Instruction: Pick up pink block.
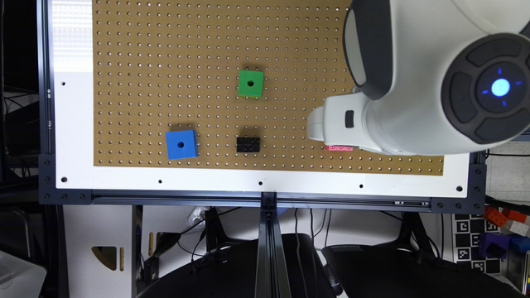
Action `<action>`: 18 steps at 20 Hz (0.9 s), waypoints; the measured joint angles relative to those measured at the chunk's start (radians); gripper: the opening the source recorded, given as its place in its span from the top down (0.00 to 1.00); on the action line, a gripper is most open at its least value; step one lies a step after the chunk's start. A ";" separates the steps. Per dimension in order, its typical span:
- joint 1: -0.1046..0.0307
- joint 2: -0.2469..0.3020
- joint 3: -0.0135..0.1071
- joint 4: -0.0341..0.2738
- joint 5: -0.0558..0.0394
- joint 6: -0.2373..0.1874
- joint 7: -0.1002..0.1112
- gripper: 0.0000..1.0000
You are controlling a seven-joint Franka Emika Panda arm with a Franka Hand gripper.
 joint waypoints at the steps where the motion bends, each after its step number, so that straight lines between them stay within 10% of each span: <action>1: 0.000 0.004 0.000 0.000 0.0000 0.001 0.000 0.00; 18: 0.000 0.147 0.000 0.008 -0.0024 0.105 0.000 0.00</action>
